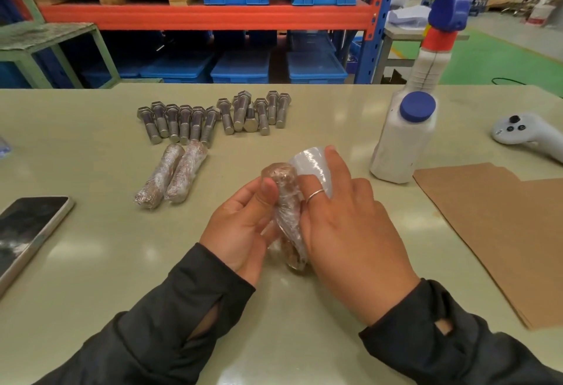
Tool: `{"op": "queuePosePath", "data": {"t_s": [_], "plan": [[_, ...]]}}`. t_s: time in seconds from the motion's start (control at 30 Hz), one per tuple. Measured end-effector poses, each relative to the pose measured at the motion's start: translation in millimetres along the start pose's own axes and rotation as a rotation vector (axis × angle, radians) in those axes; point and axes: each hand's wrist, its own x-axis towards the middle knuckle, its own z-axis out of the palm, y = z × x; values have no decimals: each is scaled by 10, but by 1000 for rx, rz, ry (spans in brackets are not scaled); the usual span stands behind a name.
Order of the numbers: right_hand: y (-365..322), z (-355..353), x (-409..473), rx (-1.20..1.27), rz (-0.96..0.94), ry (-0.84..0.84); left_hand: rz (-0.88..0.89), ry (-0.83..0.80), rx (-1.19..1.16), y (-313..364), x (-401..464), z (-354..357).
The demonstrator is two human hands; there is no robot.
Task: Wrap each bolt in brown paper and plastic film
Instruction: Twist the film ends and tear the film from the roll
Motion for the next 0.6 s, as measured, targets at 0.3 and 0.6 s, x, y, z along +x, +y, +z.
{"op": "queuePosePath", "data": {"t_s": [0.3,0.6], "plan": [[-57,-32,-43,143,111,102,145,-28,205,-69,-44,73],[42,-61,60,416,159,31,197,-63,304,-111,2,15]]}}
